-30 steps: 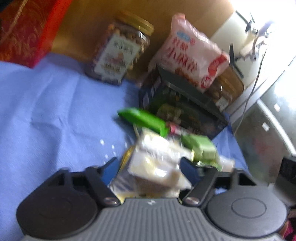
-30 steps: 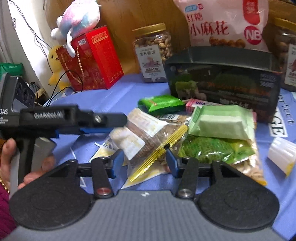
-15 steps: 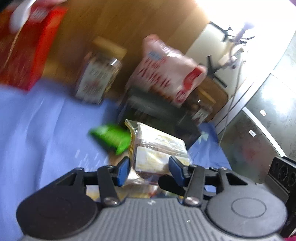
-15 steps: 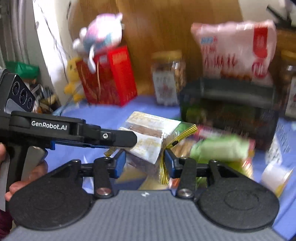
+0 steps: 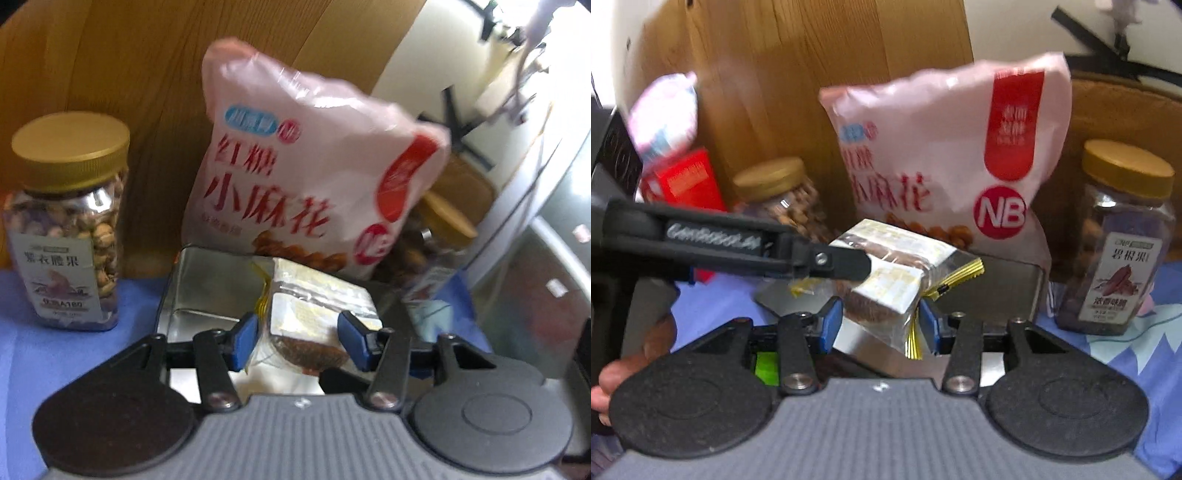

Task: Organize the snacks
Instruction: 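Lift the pastry bag with the left tool and drop it into the black tin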

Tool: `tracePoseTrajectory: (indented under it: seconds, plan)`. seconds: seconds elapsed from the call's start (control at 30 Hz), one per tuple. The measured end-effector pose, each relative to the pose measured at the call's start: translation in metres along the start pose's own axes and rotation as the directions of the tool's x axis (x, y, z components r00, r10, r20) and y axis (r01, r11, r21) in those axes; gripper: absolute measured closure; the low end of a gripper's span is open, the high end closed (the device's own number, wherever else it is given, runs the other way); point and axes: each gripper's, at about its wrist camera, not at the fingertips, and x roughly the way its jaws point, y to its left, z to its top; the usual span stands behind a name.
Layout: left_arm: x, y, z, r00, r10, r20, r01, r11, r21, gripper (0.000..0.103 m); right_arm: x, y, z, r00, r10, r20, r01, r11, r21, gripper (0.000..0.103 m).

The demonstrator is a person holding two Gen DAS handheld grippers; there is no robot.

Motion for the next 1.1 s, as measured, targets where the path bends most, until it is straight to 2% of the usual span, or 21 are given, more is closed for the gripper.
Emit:
tracePoseTrajectory:
  seconds: [0.07, 0.13, 0.2, 0.3, 0.33, 0.43, 0.5, 0.57, 0.63, 0.7, 0.73, 0.83, 0.9, 0.93, 0.97, 1.03, 1.1]
  plan:
    - [0.005, 0.003, -0.005, 1.000, 0.026, -0.011, -0.026, 1.000, 0.003, 0.051, 0.007, -0.004, -0.005, 1.000, 0.005, -0.006, -0.005, 1.000, 0.000, 0.052]
    - [0.002, 0.003, -0.007, 0.998, 0.057, 0.014, -0.057, 0.998, 0.032, 0.047, 0.004, -0.007, -0.009, 1.000, 0.018, 0.018, -0.018, 0.999, 0.032, 0.051]
    - [-0.003, 0.005, -0.008, 0.998, 0.062, 0.018, -0.063, 0.997, 0.044, 0.047, -0.002, -0.011, -0.010, 0.998, 0.038, 0.043, -0.041, 0.997, 0.059, 0.051]
    - [-0.006, 0.003, -0.010, 0.989, 0.148, 0.006, -0.148, 0.985, 0.083, 0.049, -0.004, -0.013, -0.010, 1.000, 0.016, 0.006, -0.017, 0.997, 0.069, 0.051]
    - [-0.007, 0.003, -0.011, 0.987, 0.160, -0.003, -0.160, 0.983, 0.090, 0.053, -0.008, -0.015, -0.011, 1.000, 0.021, -0.012, -0.020, 0.996, 0.082, 0.051]
    - [-0.015, 0.005, -0.010, 0.984, 0.180, -0.020, -0.179, 0.983, 0.048, 0.056, -0.007, -0.021, -0.005, 0.998, -0.013, -0.062, 0.018, 0.996, 0.089, 0.052]
    - [-0.024, 0.004, -0.008, 0.971, 0.237, 0.024, -0.237, 0.971, 0.040, 0.057, -0.006, -0.032, 0.004, 0.996, -0.026, -0.091, 0.036, 0.992, 0.118, 0.052]
    - [-0.032, 0.002, -0.007, 0.967, 0.247, 0.058, -0.249, 0.968, 0.033, 0.054, -0.013, -0.044, 0.011, 0.994, -0.081, -0.072, 0.090, 0.985, 0.144, 0.053]
    - [-0.035, -0.002, -0.007, 0.945, 0.314, 0.093, -0.320, 0.946, 0.050, 0.053, -0.028, -0.051, 0.013, 0.995, -0.091, -0.036, 0.095, 0.982, 0.164, 0.052]
    - [-0.032, -0.004, -0.006, 0.908, 0.402, 0.121, -0.411, 0.909, 0.067, 0.050, -0.038, -0.056, 0.015, 0.992, -0.127, -0.028, 0.130, 0.977, 0.167, 0.052]
    - [-0.030, -0.002, -0.005, 0.896, 0.426, 0.125, -0.435, 0.898, 0.061, 0.050, -0.039, -0.058, 0.015, 0.989, -0.143, -0.038, 0.148, 0.975, 0.166, 0.052]
    - [-0.017, 0.006, -0.004, 0.887, 0.459, 0.059, -0.462, 0.884, 0.066, 0.052, -0.033, -0.065, 0.007, 0.978, -0.178, -0.106, 0.194, 0.965, 0.175, 0.052]
    - [-0.003, 0.012, -0.007, 0.880, 0.476, -0.010, -0.474, 0.877, 0.076, 0.062, -0.025, -0.071, 0.000, 0.974, -0.167, -0.154, 0.196, 0.960, 0.199, 0.052]
    - [0.003, 0.016, -0.010, 0.883, 0.467, -0.052, -0.463, 0.884, 0.069, 0.075, -0.018, -0.074, -0.002, 0.971, -0.149, -0.185, 0.189, 0.958, 0.218, 0.054]
    - [0.001, 0.020, -0.013, 0.896, 0.438, -0.071, -0.436, 0.899, 0.043, 0.086, -0.012, -0.078, -0.006, 0.968, -0.130, -0.215, 0.181, 0.953, 0.241, 0.061]
    - [-0.002, 0.027, -0.015, 0.916, 0.380, -0.130, -0.386, 0.922, -0.028, 0.092, -0.004, -0.081, -0.012, 0.960, -0.073, -0.269, 0.151, 0.947, 0.283, 0.071]
    - [-0.007, 0.026, -0.017, 0.914, 0.371, -0.166, -0.385, 0.921, -0.056, 0.091, 0.000, -0.080, -0.014, 0.954, -0.064, -0.294, 0.153, 0.944, 0.293, 0.076]
